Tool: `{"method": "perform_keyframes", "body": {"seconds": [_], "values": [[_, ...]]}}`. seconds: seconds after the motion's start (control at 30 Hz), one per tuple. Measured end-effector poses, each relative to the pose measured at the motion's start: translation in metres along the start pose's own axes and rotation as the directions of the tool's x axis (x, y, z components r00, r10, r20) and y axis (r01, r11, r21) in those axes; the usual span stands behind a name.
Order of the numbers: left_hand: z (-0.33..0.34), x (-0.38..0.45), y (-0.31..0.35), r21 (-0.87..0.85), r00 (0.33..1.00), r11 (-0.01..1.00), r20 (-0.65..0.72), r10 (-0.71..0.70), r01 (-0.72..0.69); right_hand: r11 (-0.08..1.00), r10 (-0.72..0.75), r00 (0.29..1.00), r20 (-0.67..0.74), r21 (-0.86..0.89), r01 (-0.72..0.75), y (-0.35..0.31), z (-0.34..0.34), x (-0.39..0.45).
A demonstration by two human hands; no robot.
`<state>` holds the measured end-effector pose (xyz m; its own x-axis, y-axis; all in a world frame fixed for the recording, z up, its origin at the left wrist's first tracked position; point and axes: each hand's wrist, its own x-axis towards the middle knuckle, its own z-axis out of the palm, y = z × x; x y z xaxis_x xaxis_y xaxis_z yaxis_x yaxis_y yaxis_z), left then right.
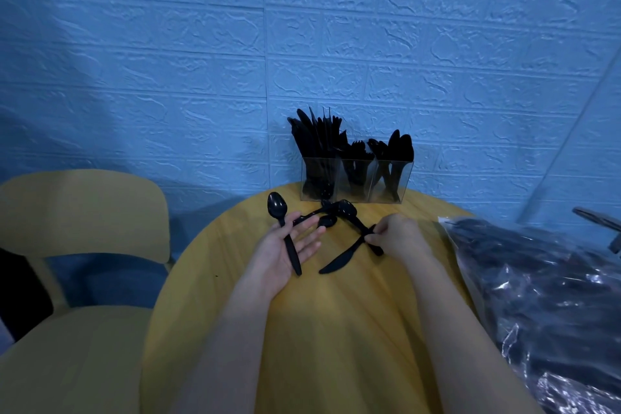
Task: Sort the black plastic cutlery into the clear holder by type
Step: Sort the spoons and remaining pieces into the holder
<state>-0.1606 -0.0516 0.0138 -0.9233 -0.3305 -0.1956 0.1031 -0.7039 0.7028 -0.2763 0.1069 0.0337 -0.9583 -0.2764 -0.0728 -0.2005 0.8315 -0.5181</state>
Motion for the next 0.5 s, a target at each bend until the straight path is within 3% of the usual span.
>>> {"method": "perform_keyframes", "body": {"seconds": [0.13, 0.23, 0.37, 0.5], "values": [[0.000, 0.000, 0.000, 0.019, 1.000, 1.000, -0.001, -0.008, 0.008, 0.998, -0.012, 0.997, -0.078, -0.067, 0.007, 0.000, -0.003, -0.002], [0.000, 0.001, 0.000, 0.033, 1.000, 0.999, -0.008, -0.006, 0.006, 0.997, -0.077, 0.974, -0.212, -0.037, 0.071, -0.004, -0.011, -0.007], [0.000, 0.000, -0.001, 0.032, 1.000, 0.999, -0.016, -0.011, 0.012, 0.959, -0.184, 0.882, -0.433, 0.118, 0.258, -0.012, -0.030, -0.013], [0.001, 0.000, -0.002, 0.027, 0.999, 0.999, -0.014, -0.029, 0.030, 0.842, -0.259, 0.791, -0.555, 0.271, 0.466, -0.022, -0.036, -0.020]]}}
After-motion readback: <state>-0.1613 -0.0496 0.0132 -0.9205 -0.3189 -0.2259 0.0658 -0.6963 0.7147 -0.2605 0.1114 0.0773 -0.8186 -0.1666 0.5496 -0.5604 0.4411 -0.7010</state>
